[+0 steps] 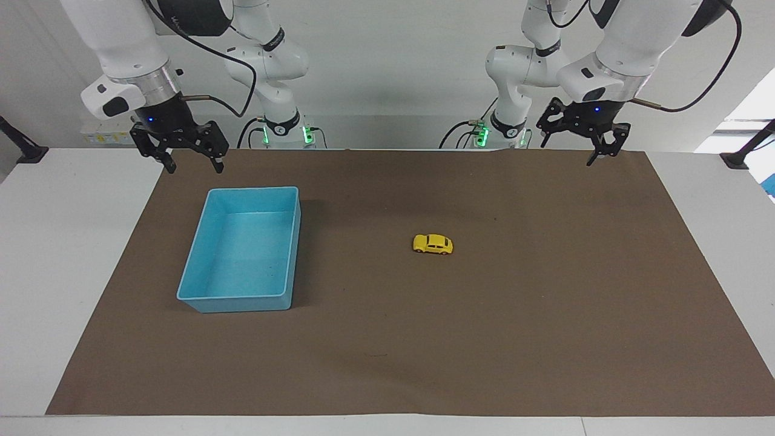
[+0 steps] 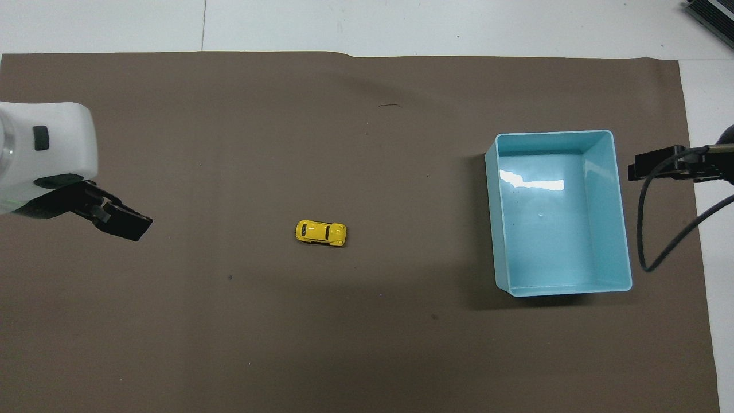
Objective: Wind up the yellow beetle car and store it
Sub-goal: 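Reach the left gripper down onto the yellow beetle car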
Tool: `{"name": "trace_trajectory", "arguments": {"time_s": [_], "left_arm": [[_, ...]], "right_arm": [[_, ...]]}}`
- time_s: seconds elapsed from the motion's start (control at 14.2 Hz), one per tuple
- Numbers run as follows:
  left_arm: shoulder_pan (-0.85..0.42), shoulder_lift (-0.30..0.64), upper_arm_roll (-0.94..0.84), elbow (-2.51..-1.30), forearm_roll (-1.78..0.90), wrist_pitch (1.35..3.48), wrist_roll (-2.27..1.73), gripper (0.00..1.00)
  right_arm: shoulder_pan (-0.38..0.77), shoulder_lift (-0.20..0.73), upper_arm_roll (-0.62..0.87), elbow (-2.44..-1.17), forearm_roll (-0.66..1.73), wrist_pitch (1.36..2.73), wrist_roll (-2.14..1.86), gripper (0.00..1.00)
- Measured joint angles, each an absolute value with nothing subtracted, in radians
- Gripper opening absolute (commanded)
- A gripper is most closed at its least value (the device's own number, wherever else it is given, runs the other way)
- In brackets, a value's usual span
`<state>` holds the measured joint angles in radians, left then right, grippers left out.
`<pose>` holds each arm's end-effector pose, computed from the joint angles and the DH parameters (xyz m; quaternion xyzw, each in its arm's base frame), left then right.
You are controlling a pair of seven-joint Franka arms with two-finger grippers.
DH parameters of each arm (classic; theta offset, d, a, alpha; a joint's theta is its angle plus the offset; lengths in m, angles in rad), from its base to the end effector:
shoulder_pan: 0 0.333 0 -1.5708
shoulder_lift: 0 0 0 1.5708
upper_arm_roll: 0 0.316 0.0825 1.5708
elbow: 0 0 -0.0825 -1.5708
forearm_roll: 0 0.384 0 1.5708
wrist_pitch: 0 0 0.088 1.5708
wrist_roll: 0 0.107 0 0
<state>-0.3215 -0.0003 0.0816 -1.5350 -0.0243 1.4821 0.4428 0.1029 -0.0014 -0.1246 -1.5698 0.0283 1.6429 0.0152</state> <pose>0.5292 -0.1323 0.6339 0.9417 -0.3353 -0.0249 0.0147 0.5615 -0.0094 0.6324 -0.9990 0.0189 -0.0373 0.0141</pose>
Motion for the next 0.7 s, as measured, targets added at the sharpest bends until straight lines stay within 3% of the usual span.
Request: {"name": "trace_trajectory", "arguments": {"time_s": [0.7], "left_arm": [[-0.336,0.127,0.081,-1.542,-0.108,1.618,1.035,1.0]], "right_arm": [[0.103,-0.001,-0.125,-1.57,0.028,1.643,0.015,1.0]]}}
